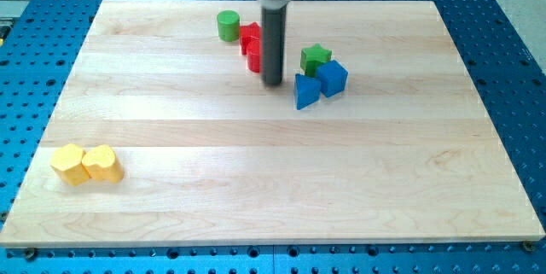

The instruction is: Make a group of blue blocks and green blocks

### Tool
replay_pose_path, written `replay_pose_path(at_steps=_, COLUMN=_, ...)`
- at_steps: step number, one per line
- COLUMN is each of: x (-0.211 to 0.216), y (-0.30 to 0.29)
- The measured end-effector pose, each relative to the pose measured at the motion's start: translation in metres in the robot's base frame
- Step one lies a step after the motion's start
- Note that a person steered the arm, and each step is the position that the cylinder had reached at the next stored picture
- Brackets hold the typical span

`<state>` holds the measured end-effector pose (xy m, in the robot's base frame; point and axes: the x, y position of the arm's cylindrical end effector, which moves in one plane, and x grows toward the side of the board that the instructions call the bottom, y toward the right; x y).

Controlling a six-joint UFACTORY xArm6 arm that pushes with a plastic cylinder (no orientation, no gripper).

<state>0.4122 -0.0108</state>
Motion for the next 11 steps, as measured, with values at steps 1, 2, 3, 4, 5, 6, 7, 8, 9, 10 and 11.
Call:
replay_pose_path(at_steps=1, x=0.014, y=0.036)
replay_pose_path(at_steps=2, x=0.011, y=0.053)
replay_pose_path(at_steps=3, x=-0.050, y=0.016)
replay_pose_path(at_steps=4, x=-0.054, y=-0.084)
replay_pose_path(at_steps=5, x=-0.128, y=-0.083)
replay_pose_path(at_steps=6, x=-0.150, y=-0.109)
replay_pose_path(at_steps=7, x=-0.211, y=-0.121)
replay_pose_path(at_steps=8, x=-0.220, y=-0.080)
replay_pose_path(at_steps=9, x=-0.202, y=-0.021)
replay_pose_path(at_steps=10, x=-0.144, y=0.027)
replay_pose_path(at_steps=11, x=-0.100, y=0.040)
